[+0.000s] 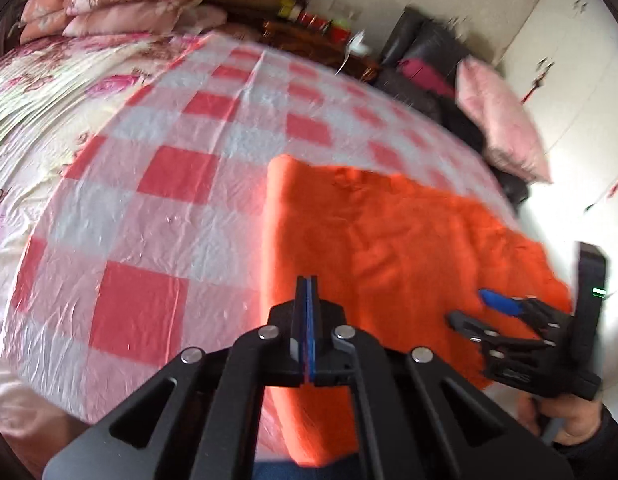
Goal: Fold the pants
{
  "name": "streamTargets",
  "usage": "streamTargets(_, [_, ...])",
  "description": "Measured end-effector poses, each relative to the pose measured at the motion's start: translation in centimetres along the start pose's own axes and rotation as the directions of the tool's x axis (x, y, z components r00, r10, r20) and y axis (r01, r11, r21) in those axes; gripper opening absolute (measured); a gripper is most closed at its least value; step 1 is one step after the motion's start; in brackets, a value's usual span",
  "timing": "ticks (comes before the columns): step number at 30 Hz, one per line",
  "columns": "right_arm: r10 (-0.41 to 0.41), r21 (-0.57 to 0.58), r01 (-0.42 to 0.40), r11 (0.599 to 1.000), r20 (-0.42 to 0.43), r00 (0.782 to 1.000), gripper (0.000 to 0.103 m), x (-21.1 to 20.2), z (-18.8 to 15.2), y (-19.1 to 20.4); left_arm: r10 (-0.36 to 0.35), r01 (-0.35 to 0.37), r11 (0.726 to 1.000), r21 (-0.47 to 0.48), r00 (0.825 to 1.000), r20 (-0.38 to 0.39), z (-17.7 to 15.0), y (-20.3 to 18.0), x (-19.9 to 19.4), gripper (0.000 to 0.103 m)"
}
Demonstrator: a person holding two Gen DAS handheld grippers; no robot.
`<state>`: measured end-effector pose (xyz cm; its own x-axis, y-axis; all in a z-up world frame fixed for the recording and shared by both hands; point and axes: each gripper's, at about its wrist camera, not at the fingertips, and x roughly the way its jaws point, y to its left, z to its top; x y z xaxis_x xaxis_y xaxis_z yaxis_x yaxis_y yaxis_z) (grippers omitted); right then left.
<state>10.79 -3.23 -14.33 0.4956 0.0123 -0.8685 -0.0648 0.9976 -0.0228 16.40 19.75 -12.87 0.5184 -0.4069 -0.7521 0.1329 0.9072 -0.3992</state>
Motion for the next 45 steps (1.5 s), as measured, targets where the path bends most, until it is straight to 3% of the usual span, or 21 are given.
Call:
streamTargets(2, [-0.001,0.0,0.001,1.0,0.001,1.0,0.071,0.0,-0.1,0.0,-0.001,0.001,0.999,-0.041,1.0,-0.014,0.7,0.6,1.4,0.001])
streamTargets(4, [-0.002,-0.006,0.002,1.0,0.0,1.0,0.071,0.0,-0.1,0.1,-0.01,0.012,0.997,-0.076,1.0,0.02,1.5,0.8,1.1,0.001])
streamTargets(6, [0.0,-0.004,0.0,1.0,0.001,1.0,0.072,-0.1,-0.2,0.0,-0.004,0.007,0.999,-0.054,0.998,0.055,2.4,0.4,0.7,0.003])
streamTargets(8, [-0.004,-0.001,0.004,1.0,0.001,1.0,0.072,-0.1,-0.2,0.0,0.007,-0.007,1.0,-0.004,0.999,0.037,4.0,0.0,1.9,0.003])
streamTargets(11, [-0.004,-0.003,0.004,1.0,-0.004,1.0,0.072,0.0,-0.1,-0.1,0.017,-0.017,1.0,0.002,1.0,-0.006,5.9,0.6,4.5,0.003])
streamTargets(14, [-0.005,-0.002,0.005,1.0,-0.008,1.0,0.072,0.0,0.0,-0.1,0.053,-0.052,0.998,-0.038,0.998,0.024,7.3,1.4,4.3,0.003])
streamTargets(16, [-0.006,-0.001,0.006,1.0,-0.011,1.0,0.072,0.0,0.0,-0.2,0.03,-0.025,0.997,-0.068,0.997,0.074,6.9,1.8,2.2,0.014])
streamTargets(18, [-0.01,0.001,0.01,1.0,-0.019,1.0,0.072,0.0,0.2,-0.2,0.002,0.012,0.992,-0.123,0.993,0.118,5.2,2.8,-0.3,0.035])
streamTargets(23, [-0.055,-0.044,0.056,0.997,0.012,0.998,0.062,-1.5,0.8,1.1,-0.122,0.146,0.918,-0.367,0.989,0.088,-3.1,7.2,-4.0,0.035])
streamTargets(26, [0.007,-0.088,-0.003,0.996,0.046,0.999,0.062,-2.6,1.8,3.1,-0.199,0.215,0.859,-0.466,0.976,0.084,-6.5,8.1,-4.6,0.034])
streamTargets(28, [0.072,-0.113,-0.068,0.991,0.028,0.997,0.061,-2.4,2.2,4.7,-0.254,0.262,0.83,-0.492,0.964,0.083,-7.3,8.0,-4.3,0.034])
streamTargets(31, [0.144,-0.148,-0.146,0.978,-0.026,0.989,0.06,-1.4,2.1,7.1,-0.292,0.285,0.809,-0.514,0.954,0.07,-7.8,7.4,-3.8,0.035])
streamTargets(33, [0.134,-0.184,-0.143,0.972,-0.059,0.989,0.06,-0.5,1.5,8.4,-0.364,0.34,0.759,-0.555,0.929,0.072,-8.6,7.0,-3.0,0.035])
streamTargets(36, [0.106,-0.229,-0.12,0.966,-0.073,0.992,0.061,0.0,0.7,9.1,-0.382,0.359,0.731,-0.581,0.92,0.087,-9.3,6.7,-2.9,0.035])
streamTargets(39, [0.115,-0.218,-0.13,0.967,-0.08,0.99,0.061,0.0,0.7,8.9,-0.424,0.388,0.675,-0.627,0.9,0.101,-9.9,6.8,-2.3,0.035])
streamTargets(41, [0.11,-0.228,-0.126,0.965,-0.079,0.991,0.061,0.0,0.5,9.1,-0.432,0.396,0.666,-0.632,0.895,0.106,-10.0,6.8,-2.1,0.035])
streamTargets(44, [0.114,-0.221,-0.13,0.967,-0.084,0.99,0.061,0.0,0.4,9.2,-0.417,0.381,0.702,-0.602,0.905,0.086,-9.7,6.2,-2.3,0.032])
streamTargets(45, [0.118,-0.218,-0.135,0.966,-0.089,0.989,0.061,0.1,0.5,9.2,-0.387,0.349,0.735,-0.582,0.92,0.063,-9.5,5.9,-2.4,0.016])
